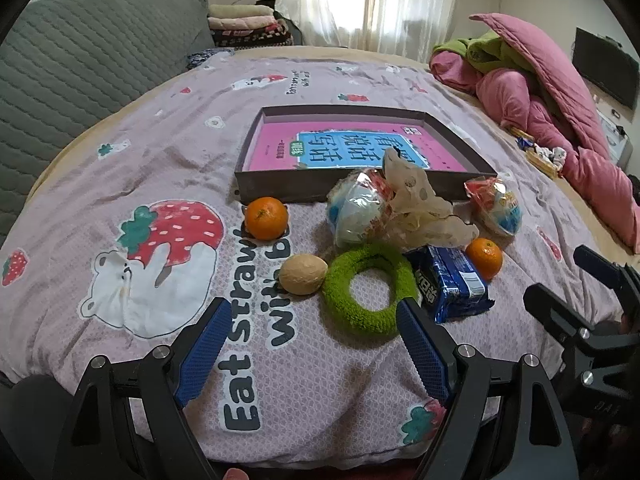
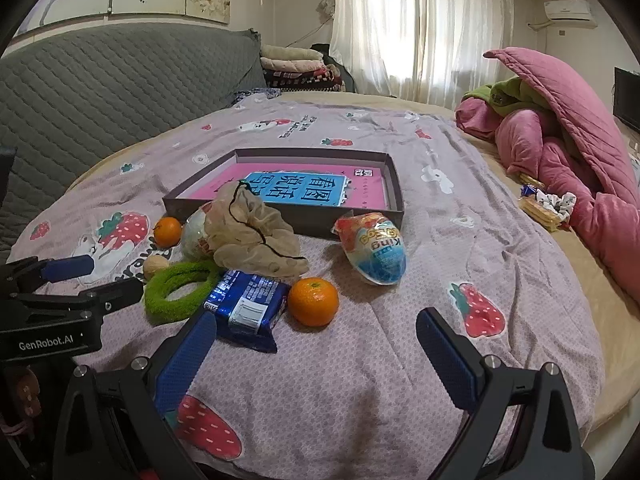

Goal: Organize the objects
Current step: 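Move the left gripper to the green fuzzy ring while the right gripper approaches the Kinder egg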

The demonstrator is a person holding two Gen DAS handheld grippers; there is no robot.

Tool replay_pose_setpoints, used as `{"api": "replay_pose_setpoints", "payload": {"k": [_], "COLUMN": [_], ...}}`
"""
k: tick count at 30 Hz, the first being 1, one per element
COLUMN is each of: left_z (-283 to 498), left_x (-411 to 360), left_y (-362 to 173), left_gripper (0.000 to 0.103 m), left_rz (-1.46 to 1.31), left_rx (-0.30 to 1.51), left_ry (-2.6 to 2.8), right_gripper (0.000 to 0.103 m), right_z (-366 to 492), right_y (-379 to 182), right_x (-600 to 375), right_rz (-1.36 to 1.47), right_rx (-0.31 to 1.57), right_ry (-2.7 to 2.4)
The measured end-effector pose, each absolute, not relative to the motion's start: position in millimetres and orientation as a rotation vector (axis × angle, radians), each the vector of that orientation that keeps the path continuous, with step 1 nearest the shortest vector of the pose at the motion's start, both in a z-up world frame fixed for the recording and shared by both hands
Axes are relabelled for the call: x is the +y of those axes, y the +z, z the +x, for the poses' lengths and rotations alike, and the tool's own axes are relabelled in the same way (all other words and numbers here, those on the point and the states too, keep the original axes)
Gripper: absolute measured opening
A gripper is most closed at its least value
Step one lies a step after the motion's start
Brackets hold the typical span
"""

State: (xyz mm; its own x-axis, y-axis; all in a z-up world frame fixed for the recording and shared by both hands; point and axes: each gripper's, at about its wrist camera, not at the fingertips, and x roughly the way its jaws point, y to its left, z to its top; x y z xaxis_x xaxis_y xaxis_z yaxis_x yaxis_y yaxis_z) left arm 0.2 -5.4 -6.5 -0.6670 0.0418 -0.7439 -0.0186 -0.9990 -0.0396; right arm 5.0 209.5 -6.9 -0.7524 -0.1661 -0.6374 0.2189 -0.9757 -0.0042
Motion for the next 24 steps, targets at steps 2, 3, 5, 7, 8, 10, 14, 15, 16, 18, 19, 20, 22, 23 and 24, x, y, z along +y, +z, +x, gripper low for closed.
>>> {"api": "replay_pose_setpoints", "payload": {"k": [2,3,5,7,8,10,14,15,16,18,19,20,22,23,24], "left_z": [0.6,0.9,1.2,0.1,-0.1,-0.4,0.3,0.5,1.0,1.1,1.1,0.8,0.7,0.0,-0.8], "left_x": [-3.9,-3.1,-1.3,-0.7,-0.5,0.1,1.7,2.3,2.6,3.6,3.9,4.5,5.0,4.8,4.1], "left_y": [-7.5,-7.9,-9.5,-11.0,-11.5,-12.3,-12.5,-12.7,-12.3,-12.1,-12.2,-12.4,-12.8,-13.2,-13.4], "left_gripper": [0.085,0.085,0.085,0.085,0.085,0.085,0.085,0.085,0.085,0.085,0.085,0.085,0.085,0.085,0.085], "left_rz": [-1.265,-1.265,-1.269,-1.28,-1.285,-1.296,-1.287,-1.287,-1.284,-1.285,-1.281,-1.283,-1.287,-1.291,-1.299], "left_rx": [-0.028,-0.022,-0.011,-0.017,-0.019,-0.02,-0.019,-0.019,-0.019,-0.014,-0.017,-0.014,-0.012,-0.014,-0.018], "left_ry": [2.838,2.835,2.825,2.817,2.816,2.813,2.817,2.816,2.817,2.818,2.816,2.815,2.818,2.819,2.819], "right_gripper": [0.101,0.101,0.101,0.101,0.101,0.101,0.101,0.101,0.101,0.101,0.101,0.101,0.101,0.101,0.101], "right_z": [4.8,4.4,4.0,3.7,3.8,3.5,3.5,3.5,3.9,3.7,3.8,3.9,4.2,4.0,4.1], "right_y": [-7.6,-8.0,-8.4,-8.4,-8.5,-8.7,-9.0,-9.1,-9.1,-9.1,-9.1,-9.2,-9.6,-9.6,-9.9], "right_x": [211.7,212.6,214.3,217.1,218.0,218.8,219.7,219.8,219.9,219.9,219.8,220.0,219.7,219.7,220.3], "right_rz": [0.993,0.996,0.996,0.998,0.997,0.999,1.0,1.001,0.999,1.001,1.0,1.0,1.0,1.001,1.002], "right_rx": [0.11,0.108,0.108,0.1,0.098,0.097,0.092,0.093,0.094,0.089,0.09,0.089,0.09,0.09,0.092], "right_ry": [-2.76,-2.76,-2.763,-2.767,-2.768,-2.768,-2.761,-2.762,-2.762,-2.761,-2.761,-2.761,-2.76,-2.76,-2.759]}}
